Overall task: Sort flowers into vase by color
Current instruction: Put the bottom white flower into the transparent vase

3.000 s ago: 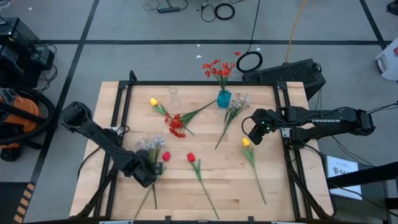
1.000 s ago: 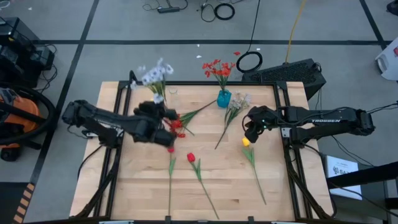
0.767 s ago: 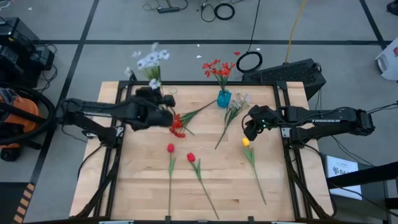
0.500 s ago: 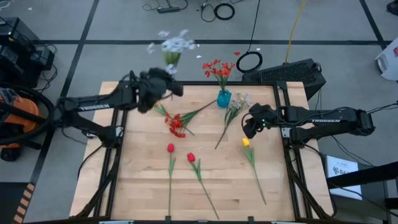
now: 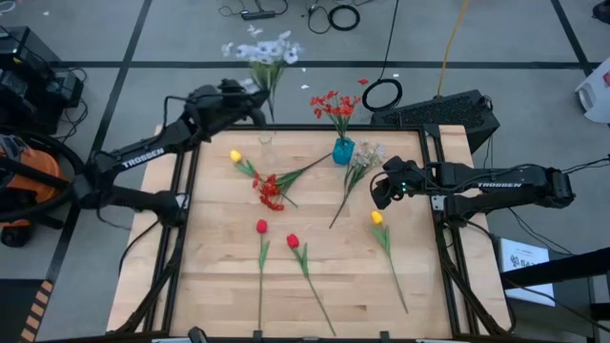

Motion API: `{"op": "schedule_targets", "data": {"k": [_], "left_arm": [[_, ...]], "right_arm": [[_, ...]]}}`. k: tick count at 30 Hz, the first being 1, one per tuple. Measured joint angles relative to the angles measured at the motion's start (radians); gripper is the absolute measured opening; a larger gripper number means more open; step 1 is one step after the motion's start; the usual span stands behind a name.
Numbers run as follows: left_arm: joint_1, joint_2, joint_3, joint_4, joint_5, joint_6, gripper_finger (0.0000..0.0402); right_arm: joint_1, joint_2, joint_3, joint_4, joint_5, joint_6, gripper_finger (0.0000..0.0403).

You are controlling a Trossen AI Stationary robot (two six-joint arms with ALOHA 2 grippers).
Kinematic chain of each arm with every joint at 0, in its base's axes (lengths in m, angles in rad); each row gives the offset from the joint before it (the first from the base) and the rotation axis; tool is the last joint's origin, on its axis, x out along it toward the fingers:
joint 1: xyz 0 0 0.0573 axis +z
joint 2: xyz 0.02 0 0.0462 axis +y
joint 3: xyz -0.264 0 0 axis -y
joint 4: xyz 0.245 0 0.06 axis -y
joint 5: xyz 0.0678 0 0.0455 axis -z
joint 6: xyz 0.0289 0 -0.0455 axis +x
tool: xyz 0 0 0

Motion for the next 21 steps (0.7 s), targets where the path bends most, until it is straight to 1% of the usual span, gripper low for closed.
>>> {"op": "schedule_targets", "data": {"k": [2,4,8,14,18,21], "left_arm": [[0.036,-0.023,-0.063,0.073,0.056,-0.015,0.0008],[0.061,-0.034,-0.114,0.103,0.092,-0.013,0.0008],[0.070,-0.042,-0.176,0.123,0.116,-0.008,0.0008],[0.071,-0.042,-0.201,0.180,0.116,0.014,0.0008],[0.071,-0.053,-0.194,0.179,0.116,0.020,0.0008],[0.071,-0.072,-0.194,0.172,0.104,0.064,0.0008]], "right_arm": [[0.000,0.000,0.000,0.000,0.000,0.010,0.0000],[0.000,0.000,0.000,0.000,0.000,0.010,0.0000],[0.000,0.000,0.000,0.000,0.001,0.010,0.0000],[0.000,0.000,0.000,0.000,0.018,0.013,0.0000],[0.000,0.000,0.000,0.000,0.034,0.036,0.0000],[0.000,0.000,0.000,0.000,0.044,0.043,0.0000]]}}
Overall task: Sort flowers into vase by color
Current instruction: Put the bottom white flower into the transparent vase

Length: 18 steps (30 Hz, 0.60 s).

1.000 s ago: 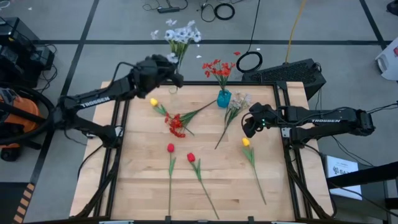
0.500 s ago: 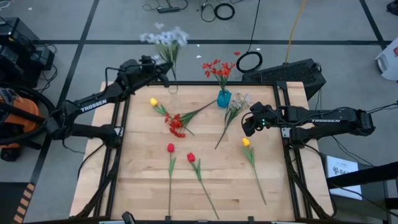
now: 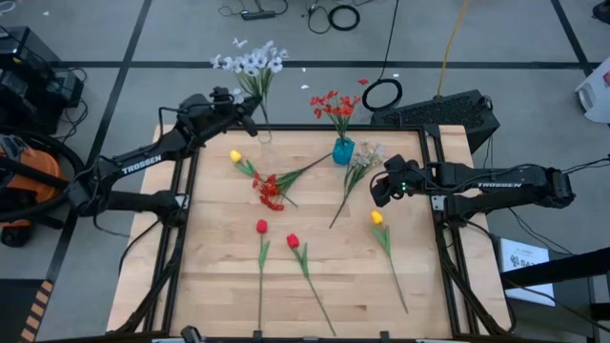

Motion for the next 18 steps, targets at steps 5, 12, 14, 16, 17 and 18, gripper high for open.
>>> {"op": "schedule_targets", "data": {"k": [5,12,14,16,17,18], "left_arm": [[0.015,-0.022,0.000,-0.013,-0.022,0.009,0.0008],[0.023,-0.009,-0.025,-0.046,-0.023,-0.026,0.0008],[0.024,0.006,-0.026,-0.050,-0.023,-0.027,0.0008],[0.021,0.023,-0.026,-0.049,-0.023,-0.027,0.0008],[0.017,0.032,-0.026,-0.047,-0.023,-0.027,0.0008],[0.015,0.041,-0.026,-0.047,-0.023,-0.027,0.0008]], "right_arm": [[0.000,0.000,0.000,0.000,0.003,0.012,0.0000],[0.000,0.000,0.000,0.000,0.004,0.020,0.0000],[0.000,0.000,0.000,0.000,0.004,0.020,0.0000],[0.000,0.000,0.000,0.000,0.004,0.020,0.0000],[0.000,0.000,0.000,0.000,0.004,0.021,0.0000],[0.000,0.000,0.000,0.000,0.003,0.026,0.0000]]}}
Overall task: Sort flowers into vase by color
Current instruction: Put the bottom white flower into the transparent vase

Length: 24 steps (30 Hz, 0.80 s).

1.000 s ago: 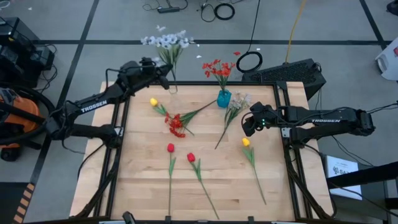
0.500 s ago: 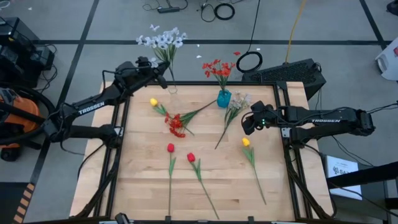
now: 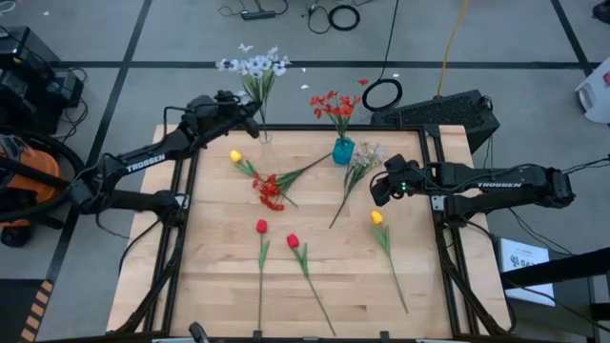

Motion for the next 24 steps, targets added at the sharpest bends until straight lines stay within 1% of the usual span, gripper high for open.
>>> {"op": "schedule_targets", "data": {"k": [4,11,24], "left_arm": [[-0.007,0.031,0.000,-0.029,0.000,0.000,0.0011],[-0.008,0.040,0.000,-0.136,0.000,0.000,0.0033],[-0.011,0.040,0.000,-0.274,-0.002,0.000,0.0038]], "right_arm": [[0.000,0.000,0.000,0.000,0.000,0.020,0.0000],[0.000,0.000,0.000,0.000,0.000,0.020,0.0000],[0.000,0.000,0.000,0.000,0.001,0.020,0.0000]]}}
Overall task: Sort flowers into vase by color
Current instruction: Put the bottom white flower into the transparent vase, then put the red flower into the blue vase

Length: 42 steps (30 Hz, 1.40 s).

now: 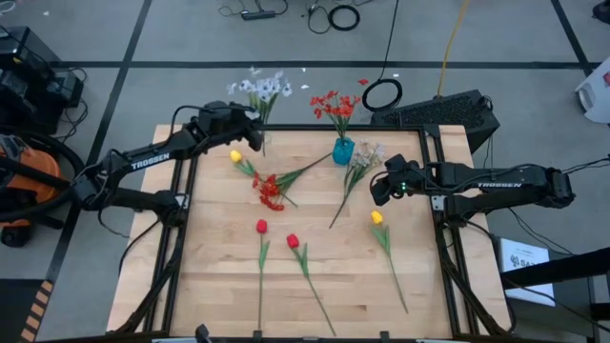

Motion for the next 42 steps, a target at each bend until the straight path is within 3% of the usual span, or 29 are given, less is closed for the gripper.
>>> {"op": "schedule_targets", "data": {"k": [9,20,23,28,34,42], "left_arm": [[-0.001,0.000,0.000,-0.165,0.022,-0.023,0.0046],[-0.001,0.000,0.000,-0.168,0.024,-0.053,0.0189],[-0.001,-0.007,0.000,-0.183,0.024,-0.076,0.0210],[-0.016,-0.040,0.018,-0.255,0.005,-0.163,0.0214],[-0.086,-0.114,0.063,-0.442,-0.130,-0.252,0.0214],[-0.292,-0.179,0.064,-0.569,-0.193,-0.483,0.0214]], "right_arm": [[0.000,0.000,0.000,0.003,0.000,0.000,0.0000],[0.000,0.000,0.000,0.008,0.000,0.000,0.0000],[0.000,0.000,0.000,0.008,0.000,-0.001,0.0000],[0.000,0.000,0.000,0.008,0.000,-0.009,0.0000],[0.000,0.000,0.000,0.030,-0.001,-0.008,0.0000],[0.000,0.000,0.000,0.031,-0.019,0.031,0.0000]]}}
